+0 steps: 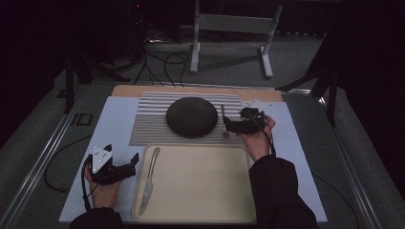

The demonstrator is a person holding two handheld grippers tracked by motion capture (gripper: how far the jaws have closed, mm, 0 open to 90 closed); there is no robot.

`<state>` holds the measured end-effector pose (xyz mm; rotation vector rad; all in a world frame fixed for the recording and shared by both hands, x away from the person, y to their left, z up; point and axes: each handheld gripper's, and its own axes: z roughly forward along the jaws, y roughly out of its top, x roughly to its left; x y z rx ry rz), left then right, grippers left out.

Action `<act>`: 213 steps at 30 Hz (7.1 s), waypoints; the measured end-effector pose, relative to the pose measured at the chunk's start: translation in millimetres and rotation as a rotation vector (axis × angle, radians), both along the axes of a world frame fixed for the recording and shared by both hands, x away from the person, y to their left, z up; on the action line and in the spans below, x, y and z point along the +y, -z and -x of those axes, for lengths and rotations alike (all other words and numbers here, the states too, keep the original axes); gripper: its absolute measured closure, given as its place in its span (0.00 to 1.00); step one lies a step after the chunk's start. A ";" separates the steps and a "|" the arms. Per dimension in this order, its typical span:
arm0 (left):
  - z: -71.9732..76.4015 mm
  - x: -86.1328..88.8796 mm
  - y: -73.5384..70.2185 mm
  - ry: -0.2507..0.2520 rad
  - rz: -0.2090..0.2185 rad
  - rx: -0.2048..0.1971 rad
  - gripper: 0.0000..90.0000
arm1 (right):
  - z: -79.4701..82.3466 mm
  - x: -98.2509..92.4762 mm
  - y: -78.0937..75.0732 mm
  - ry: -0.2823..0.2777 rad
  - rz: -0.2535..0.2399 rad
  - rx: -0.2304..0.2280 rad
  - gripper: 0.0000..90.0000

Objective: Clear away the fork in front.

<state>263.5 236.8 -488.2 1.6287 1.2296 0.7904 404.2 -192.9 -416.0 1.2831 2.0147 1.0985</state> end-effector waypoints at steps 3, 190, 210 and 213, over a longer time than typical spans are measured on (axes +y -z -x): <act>-0.2 0.2 0.3 0.001 -0.001 0.001 0.00 | -20.0 -0.6 5.3 0.020 -0.003 0.024 0.13; -116.9 -132.3 -54.9 0.349 0.365 0.221 0.29 | 55.1 84.7 10.1 -0.375 -0.149 -0.098 0.95; -108.2 -137.3 -67.5 0.426 0.404 0.182 0.97 | 52.6 87.6 13.7 -0.382 -0.129 -0.092 1.00; -106.9 -137.4 -71.1 0.419 0.383 0.173 0.97 | 52.8 85.7 12.9 -0.386 -0.127 -0.087 1.00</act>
